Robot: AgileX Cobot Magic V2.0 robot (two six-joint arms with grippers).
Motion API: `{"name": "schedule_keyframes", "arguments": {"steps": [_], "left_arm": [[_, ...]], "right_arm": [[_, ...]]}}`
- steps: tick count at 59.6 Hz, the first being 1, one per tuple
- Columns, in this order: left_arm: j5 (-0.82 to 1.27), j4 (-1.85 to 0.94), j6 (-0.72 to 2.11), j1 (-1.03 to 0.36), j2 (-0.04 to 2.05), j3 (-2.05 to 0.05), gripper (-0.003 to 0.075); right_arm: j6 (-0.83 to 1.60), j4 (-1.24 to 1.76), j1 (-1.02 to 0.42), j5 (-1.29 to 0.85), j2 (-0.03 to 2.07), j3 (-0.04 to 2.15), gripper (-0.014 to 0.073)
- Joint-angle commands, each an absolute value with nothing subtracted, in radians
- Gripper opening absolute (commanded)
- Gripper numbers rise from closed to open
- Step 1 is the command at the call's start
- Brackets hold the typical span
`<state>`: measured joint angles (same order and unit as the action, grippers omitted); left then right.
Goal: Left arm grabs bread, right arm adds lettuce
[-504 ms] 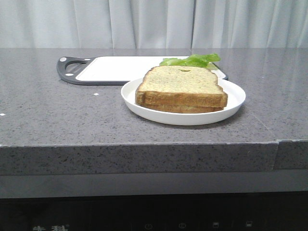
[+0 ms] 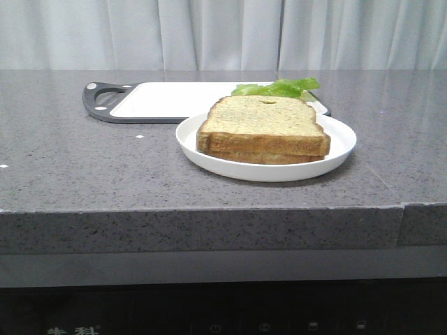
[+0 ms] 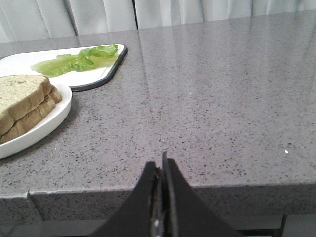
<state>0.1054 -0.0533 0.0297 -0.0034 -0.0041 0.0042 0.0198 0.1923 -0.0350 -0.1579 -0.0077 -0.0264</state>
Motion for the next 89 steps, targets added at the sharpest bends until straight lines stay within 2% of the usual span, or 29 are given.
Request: {"name": "schedule_keyframes", "arguments": {"steps": [1, 42, 51, 59, 70, 78, 89], "left_arm": [[0.028, -0.059, 0.024, -0.003, -0.022, 0.010, -0.0021], [0.015, -0.061, 0.024, -0.003, -0.022, 0.008, -0.0021], [0.065, -0.039, 0.024, -0.003, -0.012, -0.108, -0.0021], [0.172, 0.041, 0.027, -0.003, 0.083, -0.290, -0.0021], [0.200, 0.021, 0.028, -0.003, 0.332, -0.469, -0.0020], [0.201, 0.019, 0.028, -0.003, 0.450, -0.528, -0.0020], [0.197, 0.008, 0.028, -0.003, 0.469, -0.531, -0.0014]], "right_arm": [[0.019, 0.185, -0.027, -0.083, -0.031, -0.024, -0.0059], [0.019, 0.185, -0.027, -0.073, -0.031, -0.022, -0.0059], [0.020, 0.175, -0.027, -0.109, -0.030, 0.065, -0.0059], [0.020, 0.087, -0.027, -0.207, 0.032, 0.232, -0.0059], [0.020, 0.055, -0.027, -0.261, 0.245, 0.425, -0.0059], [0.020, 0.055, -0.027, -0.256, 0.375, 0.487, -0.0059], [0.020, 0.055, -0.027, -0.251, 0.413, 0.487, -0.0056]]}}
